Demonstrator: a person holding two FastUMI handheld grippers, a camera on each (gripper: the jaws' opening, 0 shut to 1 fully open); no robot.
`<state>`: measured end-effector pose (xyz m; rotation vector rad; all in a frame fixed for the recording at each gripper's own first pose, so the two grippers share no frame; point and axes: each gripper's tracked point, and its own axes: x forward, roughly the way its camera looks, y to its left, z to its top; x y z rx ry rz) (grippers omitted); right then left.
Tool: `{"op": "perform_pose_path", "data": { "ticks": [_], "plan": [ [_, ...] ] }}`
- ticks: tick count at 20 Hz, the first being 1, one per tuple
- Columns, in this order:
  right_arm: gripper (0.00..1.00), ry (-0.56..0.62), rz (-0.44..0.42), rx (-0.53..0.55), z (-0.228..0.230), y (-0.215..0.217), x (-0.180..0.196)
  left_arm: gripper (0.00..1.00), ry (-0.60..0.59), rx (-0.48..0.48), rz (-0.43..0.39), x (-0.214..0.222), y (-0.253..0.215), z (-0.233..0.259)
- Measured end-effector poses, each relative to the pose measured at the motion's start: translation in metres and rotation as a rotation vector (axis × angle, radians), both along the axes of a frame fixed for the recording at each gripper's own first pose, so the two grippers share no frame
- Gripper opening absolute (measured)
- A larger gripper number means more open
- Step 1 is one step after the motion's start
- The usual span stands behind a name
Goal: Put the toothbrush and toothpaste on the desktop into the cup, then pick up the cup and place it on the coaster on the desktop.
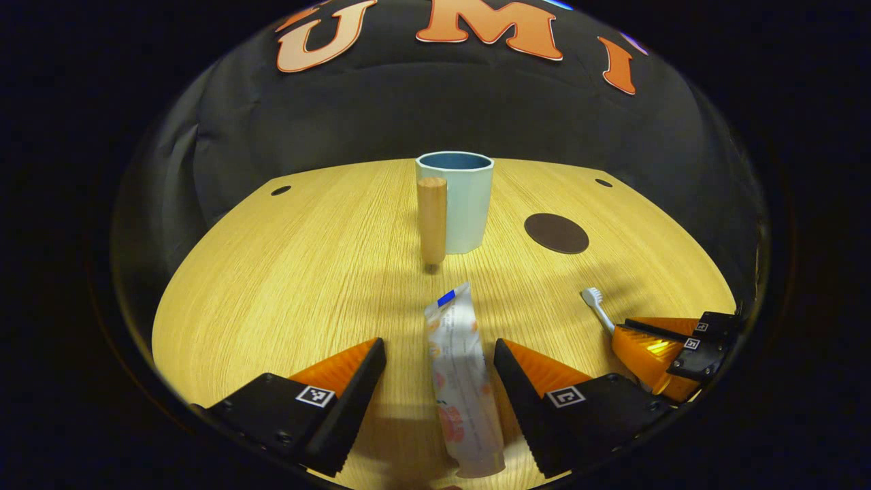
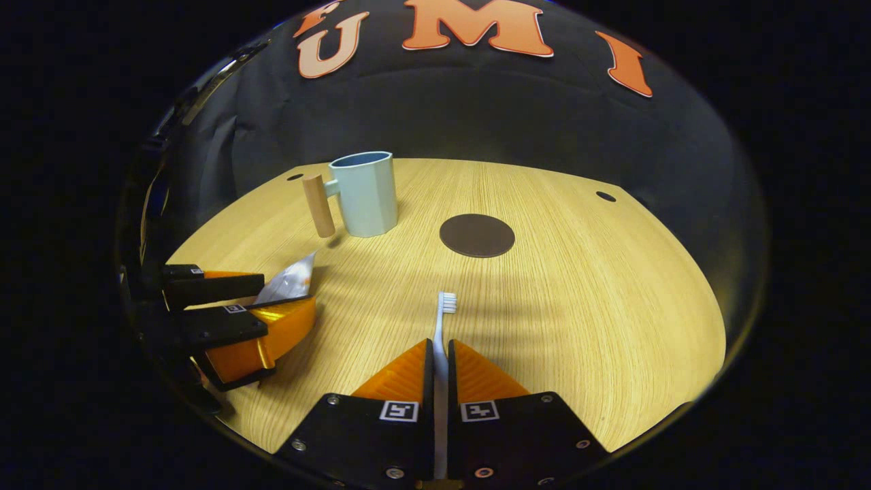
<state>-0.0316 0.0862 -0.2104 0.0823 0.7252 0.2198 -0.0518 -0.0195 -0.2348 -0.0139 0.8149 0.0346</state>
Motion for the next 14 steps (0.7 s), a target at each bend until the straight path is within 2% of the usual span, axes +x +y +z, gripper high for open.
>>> {"op": "perform_pose_path", "data": {
  "ticks": [1, 3, 5, 6, 7, 9, 12, 13, 14],
  "plan": [
    [0.06, 0.001, -0.007, 0.021, 0.001, 0.0, 0.0, 0.96, 0.007, 0.001, 0.01, 0.001, 0.0, 0.0],
    [0.04, 0.008, -0.021, 0.076, 0.002, 0.001, 0.001, 0.74, 0.013, -0.005, 0.024, 0.002, -0.003, -0.003],
    [0.04, -0.005, -0.027, 0.084, 0.003, -0.002, 0.004, 0.48, 0.016, -0.016, 0.033, 0.003, -0.005, 0.0],
    [0.04, -0.021, -0.029, 0.076, 0.007, -0.004, 0.006, 0.51, 0.017, -0.018, 0.041, 0.002, -0.003, -0.003],
    [0.04, -0.036, -0.029, 0.075, 0.013, -0.007, 0.007, 0.22, 0.013, -0.025, 0.049, 0.005, -0.005, -0.002],
    [0.04, -0.064, -0.029, 0.084, 0.024, -0.009, 0.01, 0.16, 0.008, -0.034, 0.046, 0.002, -0.007, 0.0],
    [0.04, -0.103, -0.038, 0.095, 0.039, -0.014, 0.016, 0.19, -0.034, -0.06, 0.029, 0.008, -0.011, 0.004],
    [0.04, -0.117, -0.044, 0.1, 0.043, -0.015, 0.018, 0.12, -0.048, -0.065, 0.018, 0.01, -0.013, 0.005],
    [0.04, -0.128, -0.045, 0.107, 0.049, -0.016, 0.021, 0.13, -0.07, -0.07, 0.004, 0.013, -0.015, 0.008]
  ]
}}
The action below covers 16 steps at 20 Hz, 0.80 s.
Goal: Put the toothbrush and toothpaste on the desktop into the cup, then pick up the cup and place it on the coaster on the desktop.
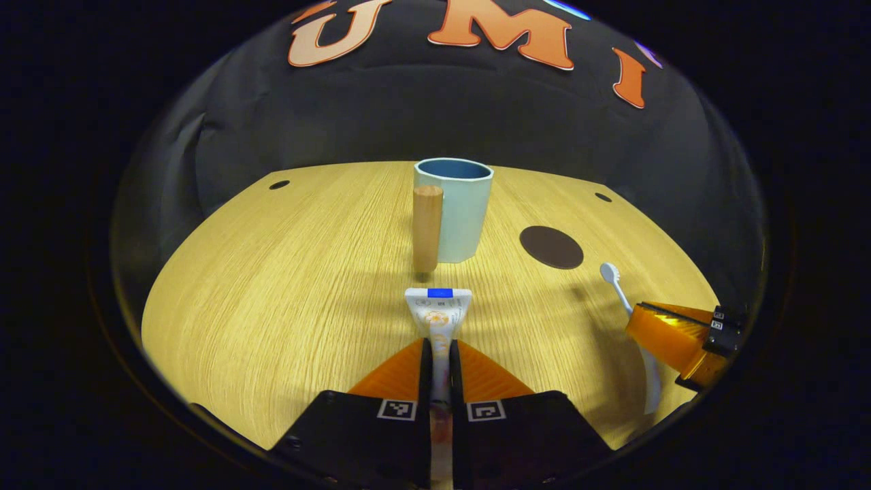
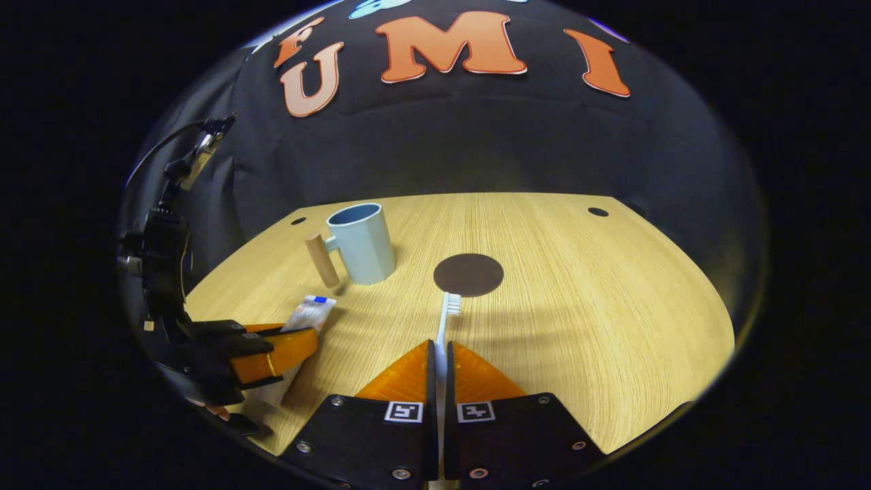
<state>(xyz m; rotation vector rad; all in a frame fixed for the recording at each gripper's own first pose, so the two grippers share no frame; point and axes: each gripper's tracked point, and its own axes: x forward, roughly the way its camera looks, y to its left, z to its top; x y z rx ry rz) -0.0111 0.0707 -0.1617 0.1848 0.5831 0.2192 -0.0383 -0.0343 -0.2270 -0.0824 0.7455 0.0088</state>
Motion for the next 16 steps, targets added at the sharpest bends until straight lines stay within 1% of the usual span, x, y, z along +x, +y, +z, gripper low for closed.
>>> {"op": "perform_pose_path", "data": {
  "ticks": [1, 2, 8, 11, 14, 15, 16],
  "plan": [
    [0.04, -0.014, -0.001, 0.004, 0.005, -0.001, 0.001, 0.18, -0.02, -0.003, -0.008, 0.004, -0.001, 0.003],
    [0.04, -0.028, -0.003, 0.002, 0.01, -0.002, 0.003, 0.12, -0.046, -0.005, -0.02, 0.007, -0.003, 0.006],
    [0.04, -0.114, -0.014, 0.023, 0.046, -0.009, 0.014, 0.12, -0.181, -0.008, -0.071, 0.023, -0.009, 0.036],
    [0.04, -0.16, -0.02, 0.037, 0.065, -0.01, 0.023, 0.11, -0.268, 0.007, -0.084, 0.034, -0.01, 0.064],
    [0.04, -0.189, -0.025, 0.041, 0.076, -0.013, 0.03, 0.11, -0.298, -0.036, -0.106, 0.039, -0.018, 0.077],
    [0.04, -0.19, -0.024, 0.041, 0.076, -0.012, 0.032, 0.08, -0.286, -0.053, -0.118, 0.039, -0.022, 0.075],
    [0.04, -0.188, -0.023, 0.041, 0.075, -0.012, 0.032, 0.08, -0.297, -0.058, -0.125, 0.04, -0.023, 0.078]
  ]
}}
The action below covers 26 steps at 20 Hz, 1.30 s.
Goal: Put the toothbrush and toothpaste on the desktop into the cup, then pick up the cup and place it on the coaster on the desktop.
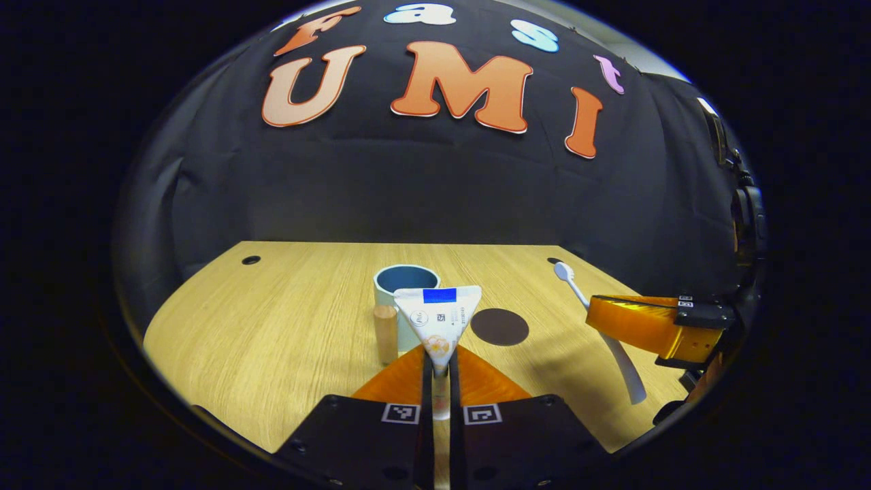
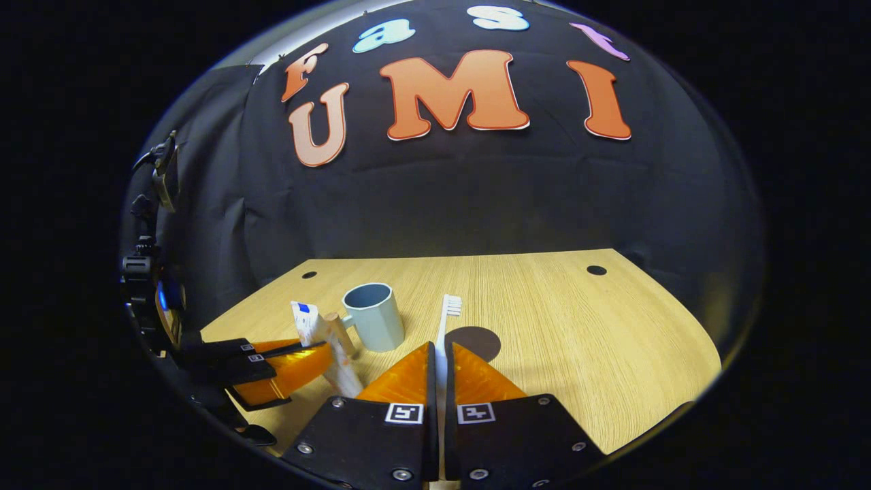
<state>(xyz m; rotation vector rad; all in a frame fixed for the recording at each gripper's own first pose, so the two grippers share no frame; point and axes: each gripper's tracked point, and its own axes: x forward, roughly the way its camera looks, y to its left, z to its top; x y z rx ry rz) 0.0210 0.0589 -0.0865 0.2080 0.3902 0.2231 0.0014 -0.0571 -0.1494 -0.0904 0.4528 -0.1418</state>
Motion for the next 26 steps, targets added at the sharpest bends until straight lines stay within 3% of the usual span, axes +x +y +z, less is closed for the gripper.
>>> {"op": "perform_pose_path", "data": {
  "ticks": [15, 26],
  "plan": [
    [0.04, -0.004, -0.012, 0.03, -0.006, -0.003, -0.003, 0.02, -0.065, -0.081, -0.046, -0.005, -0.003, 0.008],
    [0.04, -0.092, -0.018, 0.065, 0.026, -0.007, 0.012, 0.02, -0.272, -0.08, -0.014, 0.012, 0.013, 0.087]
  ]
}}
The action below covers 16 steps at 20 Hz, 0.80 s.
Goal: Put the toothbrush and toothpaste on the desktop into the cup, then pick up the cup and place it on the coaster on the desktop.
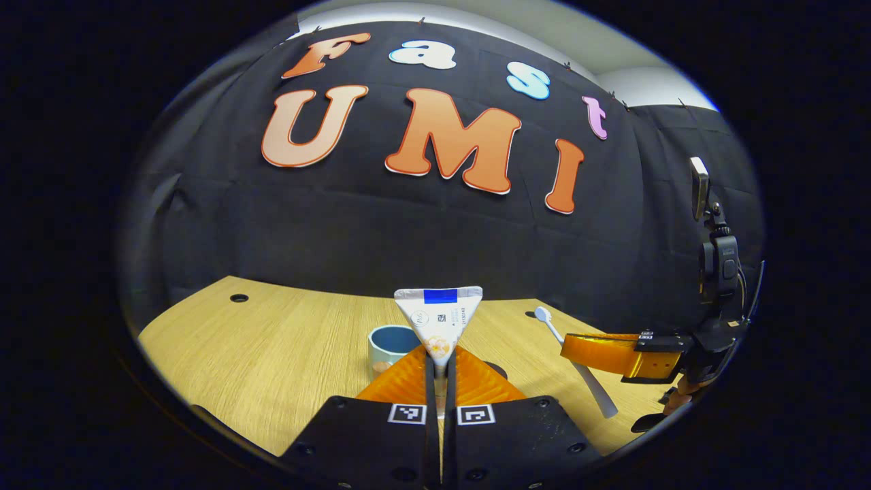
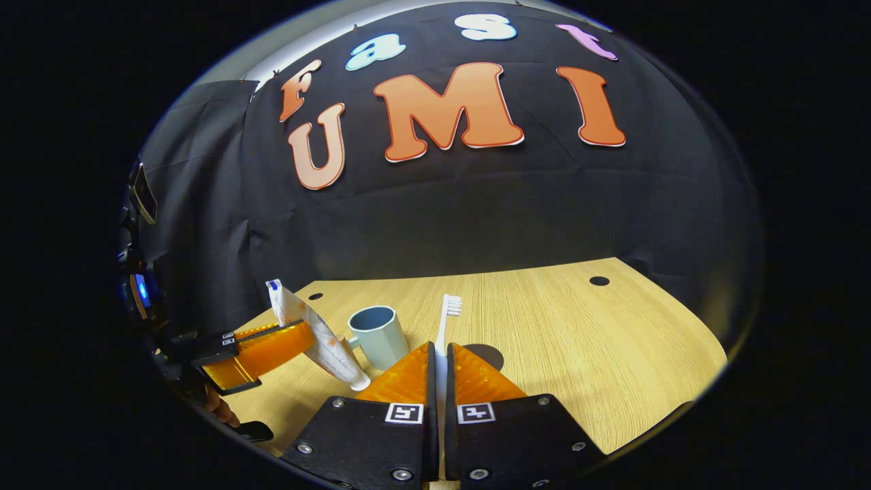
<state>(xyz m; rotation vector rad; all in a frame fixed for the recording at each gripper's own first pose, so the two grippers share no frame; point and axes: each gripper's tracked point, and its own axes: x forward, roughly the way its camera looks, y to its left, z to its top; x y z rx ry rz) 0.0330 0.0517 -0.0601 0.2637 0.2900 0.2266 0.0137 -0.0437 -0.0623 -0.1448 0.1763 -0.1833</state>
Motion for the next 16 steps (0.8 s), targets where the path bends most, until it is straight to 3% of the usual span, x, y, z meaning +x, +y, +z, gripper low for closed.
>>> {"op": "perform_pose_path", "data": {
  "ticks": [9, 13, 16],
  "plan": [
    [0.04, -0.072, 0.002, -0.007, 0.03, 0.004, 0.03, 0.02, -0.126, 0.004, 0.059, 0.055, 0.027, 0.049],
    [0.04, -0.082, 0.006, -0.009, 0.03, 0.005, 0.035, 0.02, -0.11, 0.012, 0.077, 0.089, 0.034, 0.038],
    [0.04, -0.08, 0.008, -0.009, 0.034, 0.011, 0.064, 0.02, -0.066, 0.016, 0.076, 0.106, 0.033, 0.017]
  ]
}}
